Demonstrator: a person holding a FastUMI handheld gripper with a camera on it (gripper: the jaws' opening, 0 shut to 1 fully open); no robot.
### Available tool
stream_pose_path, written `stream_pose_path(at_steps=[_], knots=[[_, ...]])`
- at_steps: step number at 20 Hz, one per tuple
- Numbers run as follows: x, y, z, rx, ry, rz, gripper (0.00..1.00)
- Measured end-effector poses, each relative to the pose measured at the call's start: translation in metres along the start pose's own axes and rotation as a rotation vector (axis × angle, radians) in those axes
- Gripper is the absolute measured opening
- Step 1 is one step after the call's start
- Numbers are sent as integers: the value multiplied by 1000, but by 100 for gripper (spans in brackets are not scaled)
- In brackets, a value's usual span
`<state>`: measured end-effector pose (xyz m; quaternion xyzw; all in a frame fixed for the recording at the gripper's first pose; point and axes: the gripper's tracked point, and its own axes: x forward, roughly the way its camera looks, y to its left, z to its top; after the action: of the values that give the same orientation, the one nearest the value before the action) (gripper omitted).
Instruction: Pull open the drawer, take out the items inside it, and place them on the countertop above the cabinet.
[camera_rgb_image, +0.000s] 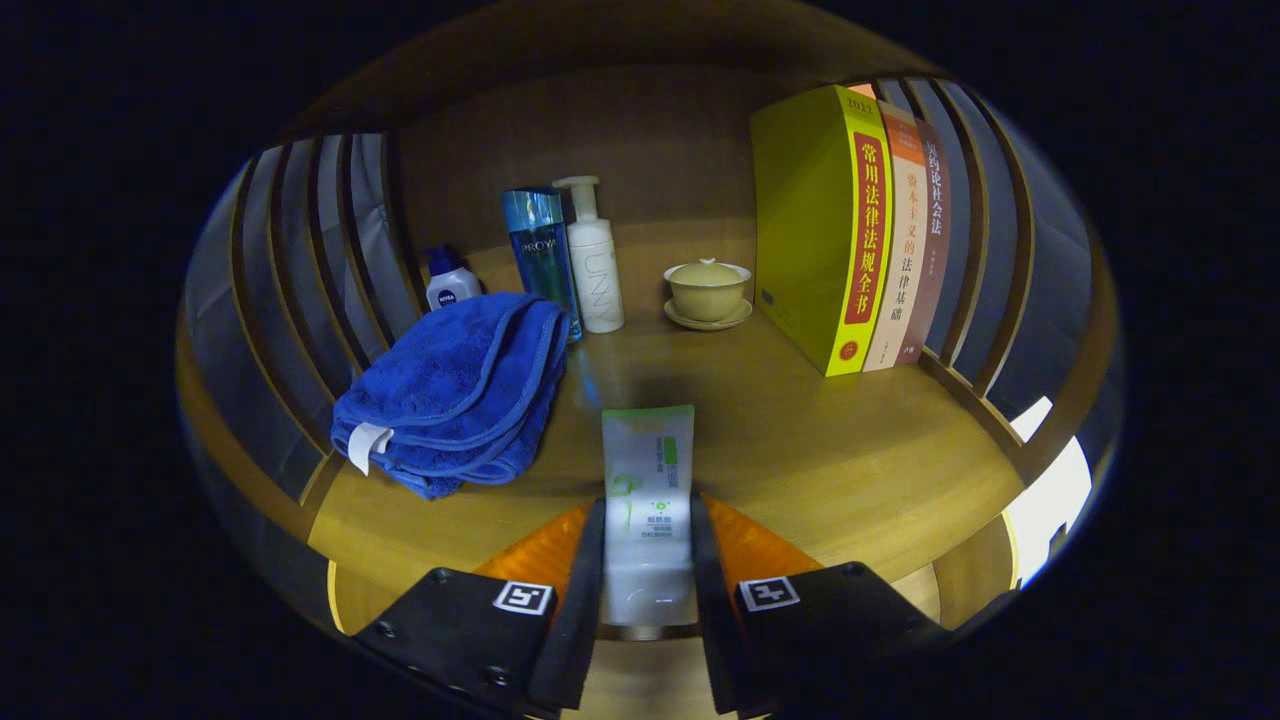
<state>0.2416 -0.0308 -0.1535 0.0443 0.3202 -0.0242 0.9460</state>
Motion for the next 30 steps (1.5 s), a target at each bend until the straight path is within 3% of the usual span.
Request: stream_pose_path(at_steps=[7,12,13,19,30], knots=[[0,2,0,-4,-12,13,60],[-11,7,7,-19,-57,36,89],[-15,6,7,-24,-62,35,91],[-49,12,7,4,-116,71,99],[-156,26,-27,-16,-230,104,99]])
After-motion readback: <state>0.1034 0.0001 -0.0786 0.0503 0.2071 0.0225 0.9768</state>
